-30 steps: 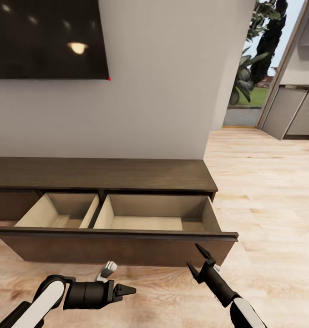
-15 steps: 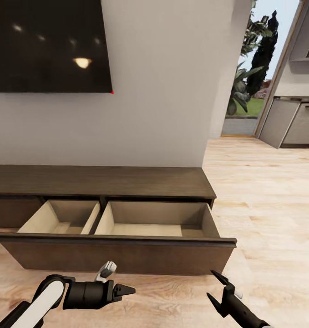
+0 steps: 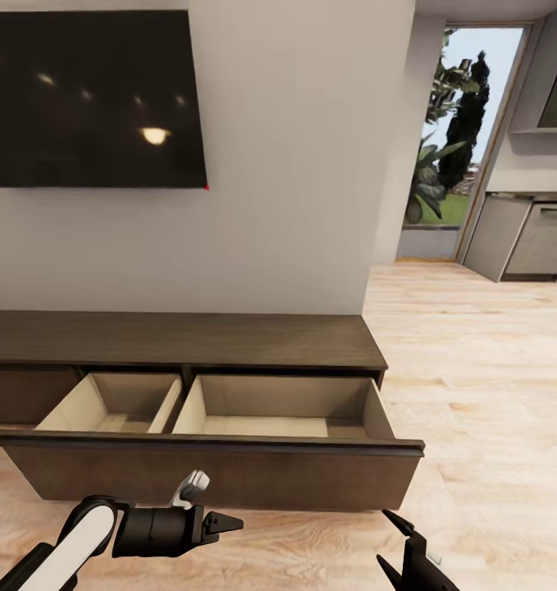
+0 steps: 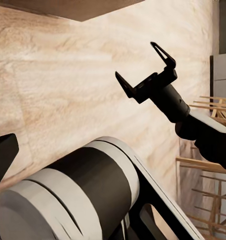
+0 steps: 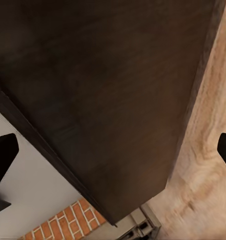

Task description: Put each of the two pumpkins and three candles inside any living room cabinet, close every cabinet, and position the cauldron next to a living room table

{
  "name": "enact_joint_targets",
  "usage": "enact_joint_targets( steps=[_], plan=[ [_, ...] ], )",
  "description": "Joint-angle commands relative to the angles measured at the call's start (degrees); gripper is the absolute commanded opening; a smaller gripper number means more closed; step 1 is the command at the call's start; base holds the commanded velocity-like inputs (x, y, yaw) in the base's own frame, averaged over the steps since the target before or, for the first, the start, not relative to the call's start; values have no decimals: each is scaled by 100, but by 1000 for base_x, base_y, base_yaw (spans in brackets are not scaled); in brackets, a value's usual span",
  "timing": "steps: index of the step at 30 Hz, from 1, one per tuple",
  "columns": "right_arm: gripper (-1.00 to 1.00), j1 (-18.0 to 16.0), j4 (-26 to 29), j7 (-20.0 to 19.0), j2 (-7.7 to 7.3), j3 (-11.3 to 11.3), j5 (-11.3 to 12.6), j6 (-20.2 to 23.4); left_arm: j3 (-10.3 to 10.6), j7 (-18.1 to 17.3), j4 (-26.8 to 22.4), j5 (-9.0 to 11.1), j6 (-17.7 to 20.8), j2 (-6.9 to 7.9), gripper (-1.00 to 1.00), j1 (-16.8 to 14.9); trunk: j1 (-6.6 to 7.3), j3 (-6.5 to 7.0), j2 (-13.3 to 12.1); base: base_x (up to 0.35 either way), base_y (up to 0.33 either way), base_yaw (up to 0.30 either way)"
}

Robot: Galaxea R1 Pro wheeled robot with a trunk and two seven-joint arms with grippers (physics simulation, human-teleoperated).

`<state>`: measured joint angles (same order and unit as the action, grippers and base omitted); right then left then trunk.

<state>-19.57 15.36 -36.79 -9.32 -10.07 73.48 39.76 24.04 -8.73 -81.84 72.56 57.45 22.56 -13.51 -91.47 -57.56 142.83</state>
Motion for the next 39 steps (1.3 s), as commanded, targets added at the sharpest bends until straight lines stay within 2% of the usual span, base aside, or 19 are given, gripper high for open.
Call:
enact_joint_targets(
  steps=[1,15,21,27,39],
  plan=[
    [100,-3,-5,-3,1,-20,9,34,5,-59,1,-58,3,3,100,-4,24,13,-39,0,0,0],
    [100,-3,-121,1,4,-20,4,41,15,-59,-8,-60,4,-3,100,-5,331,265,-601,0,0,0],
    [100,-3,-121,-3,2,-6,0,39,120,-59,-30,-58,4,-6,100,-4,463,372,-841,0,0,0],
    [100,-3,-125,2,1,-4,0,34,135,-59,-41,-58,6,-2,100,-6,595,480,-1082,-5,0,0],
    [100,-3,-203,11,2,-4,1,23,191,-59,-42,-58,8,-13,100,-4,858,695,-1563,-231,33,0]
  ],
)
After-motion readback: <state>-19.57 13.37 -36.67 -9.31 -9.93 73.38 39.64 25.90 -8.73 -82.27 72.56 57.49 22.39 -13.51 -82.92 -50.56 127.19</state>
